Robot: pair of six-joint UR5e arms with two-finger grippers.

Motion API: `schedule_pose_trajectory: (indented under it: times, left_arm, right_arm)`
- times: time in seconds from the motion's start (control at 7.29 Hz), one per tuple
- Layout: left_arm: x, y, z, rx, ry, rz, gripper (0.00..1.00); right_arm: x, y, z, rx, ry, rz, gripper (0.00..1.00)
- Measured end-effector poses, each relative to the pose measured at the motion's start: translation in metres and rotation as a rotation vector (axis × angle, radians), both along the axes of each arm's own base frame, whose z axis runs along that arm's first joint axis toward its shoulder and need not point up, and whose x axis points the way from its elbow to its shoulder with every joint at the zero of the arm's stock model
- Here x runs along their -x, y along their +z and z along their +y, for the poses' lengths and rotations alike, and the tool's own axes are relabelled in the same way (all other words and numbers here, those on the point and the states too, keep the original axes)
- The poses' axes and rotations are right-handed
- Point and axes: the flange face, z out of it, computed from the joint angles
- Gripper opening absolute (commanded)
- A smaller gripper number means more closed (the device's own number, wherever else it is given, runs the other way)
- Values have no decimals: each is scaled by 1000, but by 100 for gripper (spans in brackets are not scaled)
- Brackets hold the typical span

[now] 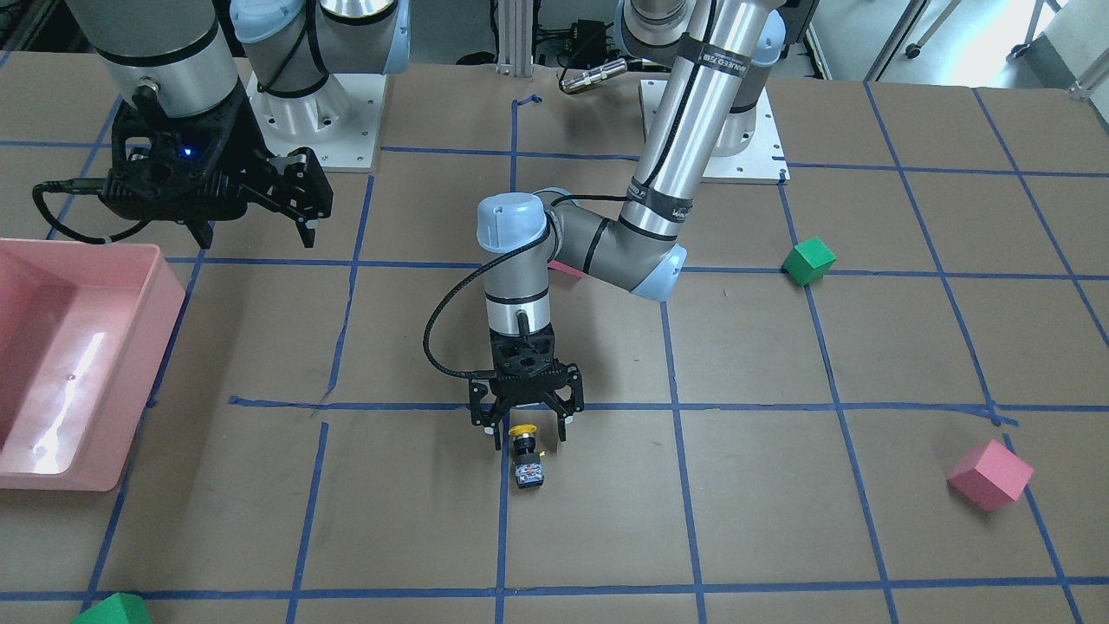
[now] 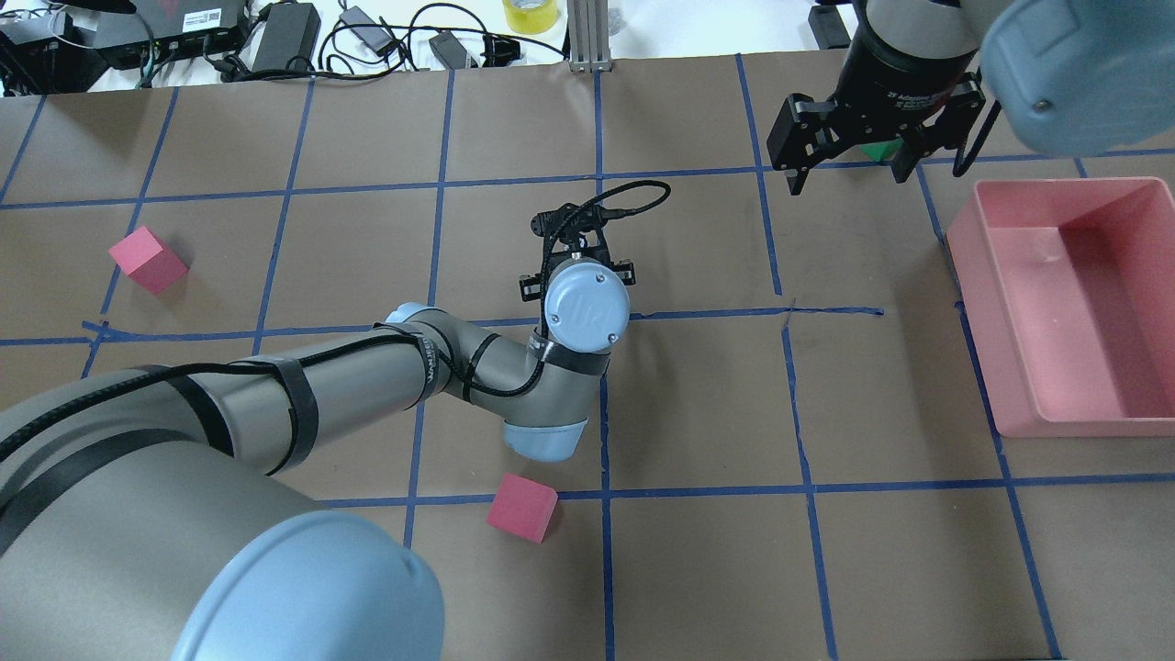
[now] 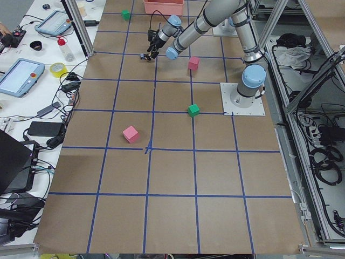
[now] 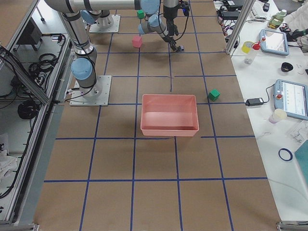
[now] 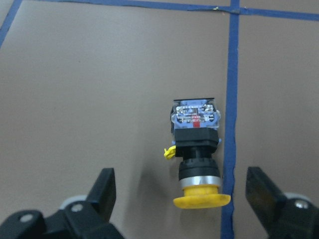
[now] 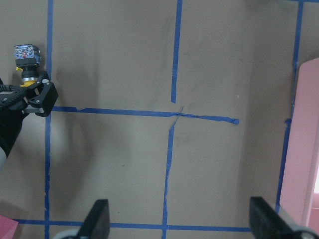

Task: Align button upright
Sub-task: 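Grasp the lying button by its yellow cap with the left gripper, then lift the button with the left gripper and rotate it cap-up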

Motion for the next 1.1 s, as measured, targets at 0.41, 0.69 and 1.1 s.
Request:
schedule_pose_trajectory:
  times: [0.41,0.69,1.1]
  left_arm:
    - [7,-2,4,0,-13,2,35]
    - [8,-1,6,-3,-18,1,19]
    - [11,20,6,0,-30,4,18]
  right_arm:
    - [1,3,5,-7,-4,7,100]
    - [1,3,11,-38,-6,9,100]
    - [2,2,13,-54,-9,14,100]
